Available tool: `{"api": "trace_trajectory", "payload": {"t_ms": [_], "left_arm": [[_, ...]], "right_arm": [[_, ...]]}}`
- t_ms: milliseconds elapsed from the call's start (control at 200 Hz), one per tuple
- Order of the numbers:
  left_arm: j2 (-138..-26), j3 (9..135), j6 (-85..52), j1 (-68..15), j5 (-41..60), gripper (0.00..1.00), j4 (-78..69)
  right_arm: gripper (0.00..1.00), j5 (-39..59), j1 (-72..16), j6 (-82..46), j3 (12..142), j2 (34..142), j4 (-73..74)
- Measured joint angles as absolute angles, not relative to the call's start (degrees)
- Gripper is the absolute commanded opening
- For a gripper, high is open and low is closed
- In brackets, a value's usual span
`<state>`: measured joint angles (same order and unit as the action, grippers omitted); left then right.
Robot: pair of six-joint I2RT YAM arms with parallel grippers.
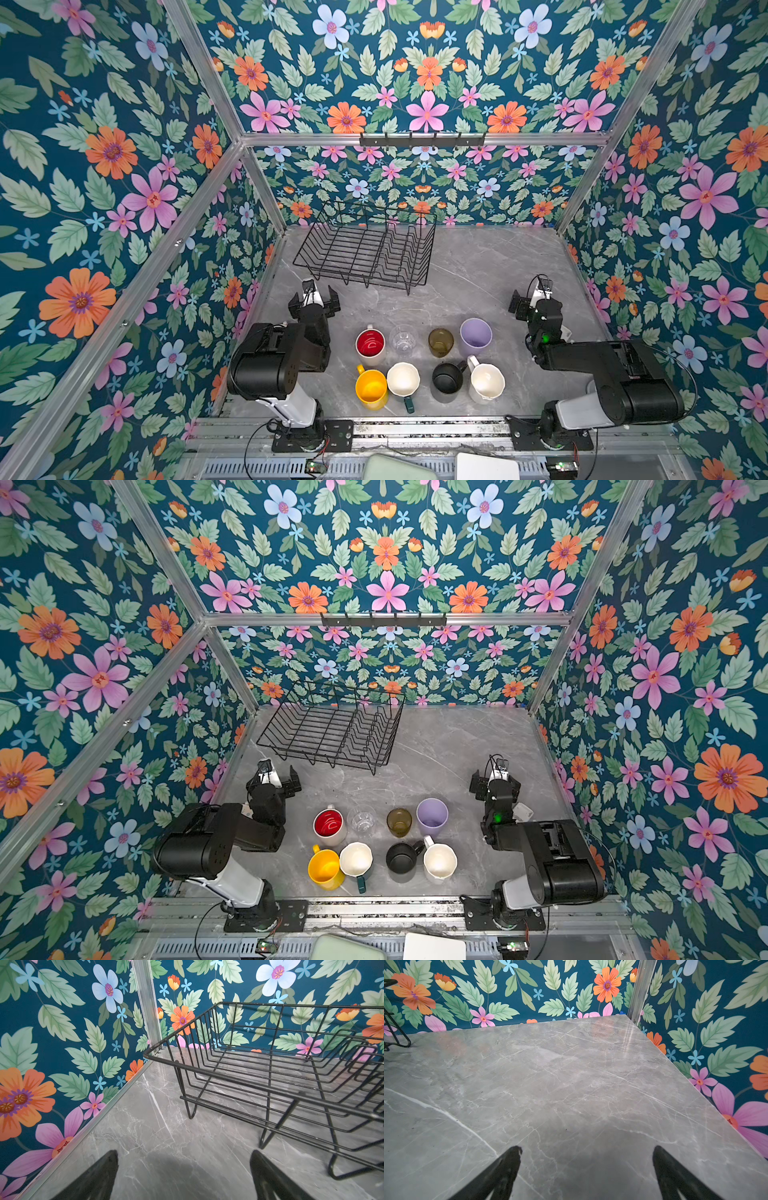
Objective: Load the cups into the dish rack
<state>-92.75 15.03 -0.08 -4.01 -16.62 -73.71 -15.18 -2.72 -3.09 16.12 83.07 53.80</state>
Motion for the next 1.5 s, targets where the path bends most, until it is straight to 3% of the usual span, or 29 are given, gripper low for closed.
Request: {"api": "trace_trajectory", "payload": {"t_ms": [615,820,1070,1165,1340,1500], "left_arm": [[-92.6,14.7,-0.1,-4.0,-16.6,1.0,-74.0],[-80.4,16.5,-0.8,-4.1,-19.2,1.0,-65.4],[-58.5,26.7,-10.9,-4.1,-22.3,1.0,-44.1],[-53.6,30.4,-12.0,-4.1,-20.7,1.0,-38.0],[-55.3,40.2,-10.0,-4.1,-19.7,0.99,-27.6],[-60.7,44.3,-9.9,-3.8,-19.2,0.99,-21.6]], "right_arm": [[0.99,-13.7,-1.5,-3.6,16.8,83.1,53.0],[0.99,-13.1,-1.5,-3.8,17.0,81.8,51.2],[0.99,-16.5,-1.6,-14.1,36.1,65.6,19.1],[0.99,-12.7,-1.5,-19.1,39.9,61.0,10.3],[0.88,-1.2,-1.6,-23.5,42.7,57.7,-0.2],[0.83,4.3,-4.4,-26.0,53.7,64.7,-9.0]]}}
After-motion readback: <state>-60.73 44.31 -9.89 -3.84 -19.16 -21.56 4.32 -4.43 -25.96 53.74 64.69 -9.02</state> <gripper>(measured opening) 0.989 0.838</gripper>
